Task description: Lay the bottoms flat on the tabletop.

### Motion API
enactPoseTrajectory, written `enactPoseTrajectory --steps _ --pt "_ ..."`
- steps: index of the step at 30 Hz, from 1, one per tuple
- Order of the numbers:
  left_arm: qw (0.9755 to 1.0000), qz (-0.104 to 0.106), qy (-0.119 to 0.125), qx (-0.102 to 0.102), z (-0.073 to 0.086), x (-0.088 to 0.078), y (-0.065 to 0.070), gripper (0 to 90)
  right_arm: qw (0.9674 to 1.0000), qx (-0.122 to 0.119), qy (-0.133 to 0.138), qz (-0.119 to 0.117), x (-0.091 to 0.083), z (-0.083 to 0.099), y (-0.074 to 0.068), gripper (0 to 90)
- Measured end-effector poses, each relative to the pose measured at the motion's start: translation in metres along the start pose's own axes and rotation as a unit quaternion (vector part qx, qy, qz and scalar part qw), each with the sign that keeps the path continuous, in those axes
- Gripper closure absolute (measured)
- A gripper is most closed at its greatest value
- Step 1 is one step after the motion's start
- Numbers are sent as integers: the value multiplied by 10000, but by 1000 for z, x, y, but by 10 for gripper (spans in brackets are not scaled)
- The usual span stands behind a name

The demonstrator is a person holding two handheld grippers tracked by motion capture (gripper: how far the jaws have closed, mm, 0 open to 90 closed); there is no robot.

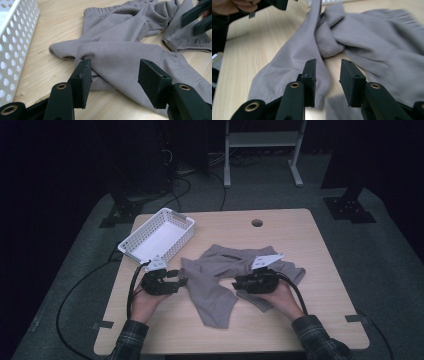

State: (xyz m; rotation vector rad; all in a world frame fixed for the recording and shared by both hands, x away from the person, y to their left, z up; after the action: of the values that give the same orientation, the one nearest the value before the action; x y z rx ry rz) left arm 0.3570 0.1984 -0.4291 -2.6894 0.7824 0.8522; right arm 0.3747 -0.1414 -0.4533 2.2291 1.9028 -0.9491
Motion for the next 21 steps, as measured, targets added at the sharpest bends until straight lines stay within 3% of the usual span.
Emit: enactPoseTrajectory --steps 5,10,15,21 --pt "10000 8 8 -4 1 0 -1 435 9990 139 -420 -70 31 3 8 687" --pt "10000 -17 4 -9 2 1 -3 435 9974 122 -712 -15 40 7 8 882" --pt "10000 -7 21 -12 1 0 -2 435 9984 32 -566 85 29 2 4 892" --pt "10000 2 53 -49 1 0 -3 436 9987 -106 7 499 -12 -15 -2 892"
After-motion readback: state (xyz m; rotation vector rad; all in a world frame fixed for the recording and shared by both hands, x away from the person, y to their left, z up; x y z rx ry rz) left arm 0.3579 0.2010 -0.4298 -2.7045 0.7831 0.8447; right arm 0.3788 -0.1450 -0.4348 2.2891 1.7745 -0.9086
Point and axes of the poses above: each handheld gripper's, and its own axes: x roughly forward along the jaws, z roughly out of its underside, y roughly to its right, the point moved 1 cm from there along x, roughly forward along the jaws, and after that the axes turned 14 degrees about -z, right-handed, at the moved point
